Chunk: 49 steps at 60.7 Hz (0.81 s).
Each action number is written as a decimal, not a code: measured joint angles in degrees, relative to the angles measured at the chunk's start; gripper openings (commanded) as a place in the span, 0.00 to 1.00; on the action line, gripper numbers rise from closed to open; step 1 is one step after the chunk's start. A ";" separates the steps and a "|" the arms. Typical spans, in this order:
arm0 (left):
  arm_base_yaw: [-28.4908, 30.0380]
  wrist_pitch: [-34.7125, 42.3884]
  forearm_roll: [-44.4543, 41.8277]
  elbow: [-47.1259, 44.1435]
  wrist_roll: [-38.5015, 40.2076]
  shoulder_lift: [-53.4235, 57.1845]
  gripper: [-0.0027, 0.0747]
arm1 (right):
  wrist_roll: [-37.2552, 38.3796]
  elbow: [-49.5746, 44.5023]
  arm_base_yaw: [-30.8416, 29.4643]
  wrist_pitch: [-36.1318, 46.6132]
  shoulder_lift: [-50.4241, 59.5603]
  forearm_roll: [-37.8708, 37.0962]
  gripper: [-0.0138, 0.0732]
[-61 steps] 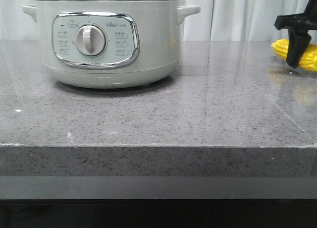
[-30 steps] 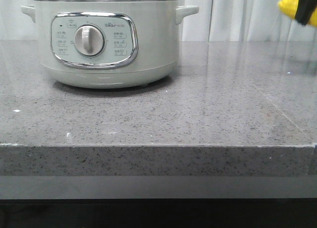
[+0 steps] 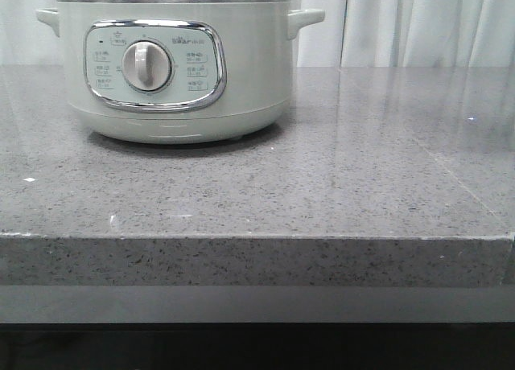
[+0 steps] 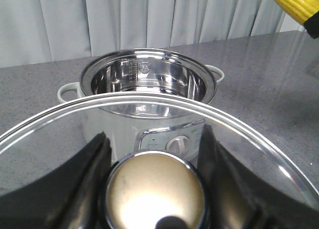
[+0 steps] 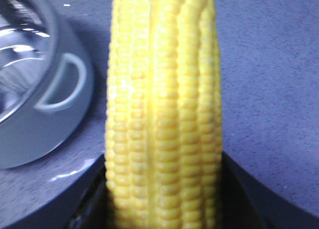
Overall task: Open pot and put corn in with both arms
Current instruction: 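Lift the corn and carry it over the open pot with the right gripper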
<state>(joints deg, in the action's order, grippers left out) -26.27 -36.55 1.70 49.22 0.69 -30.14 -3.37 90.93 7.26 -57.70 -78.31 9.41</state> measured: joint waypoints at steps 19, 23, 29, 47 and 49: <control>0.00 0.00 0.00 0.00 0.00 0.00 0.28 | -1.99 -12.21 2.74 6.18 13.93 1.09 0.55; 0.00 0.00 0.00 0.00 0.00 0.00 0.28 | -3.62 -12.72 3.56 6.96 15.13 2.43 0.55; 0.00 0.00 0.00 0.00 0.00 0.00 0.28 | -6.45 -12.72 5.24 8.49 15.26 5.67 0.55; 0.00 0.00 0.00 0.00 0.00 0.00 0.28 | -10.84 -9.07 13.60 11.13 8.16 11.19 0.55; 0.00 0.00 0.00 0.00 0.00 0.00 0.28 | -10.84 -8.03 14.44 11.13 6.91 11.20 0.55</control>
<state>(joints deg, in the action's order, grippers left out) -26.27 -36.55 1.70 49.22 0.69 -30.14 -14.21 82.90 21.70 -46.57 -71.40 20.61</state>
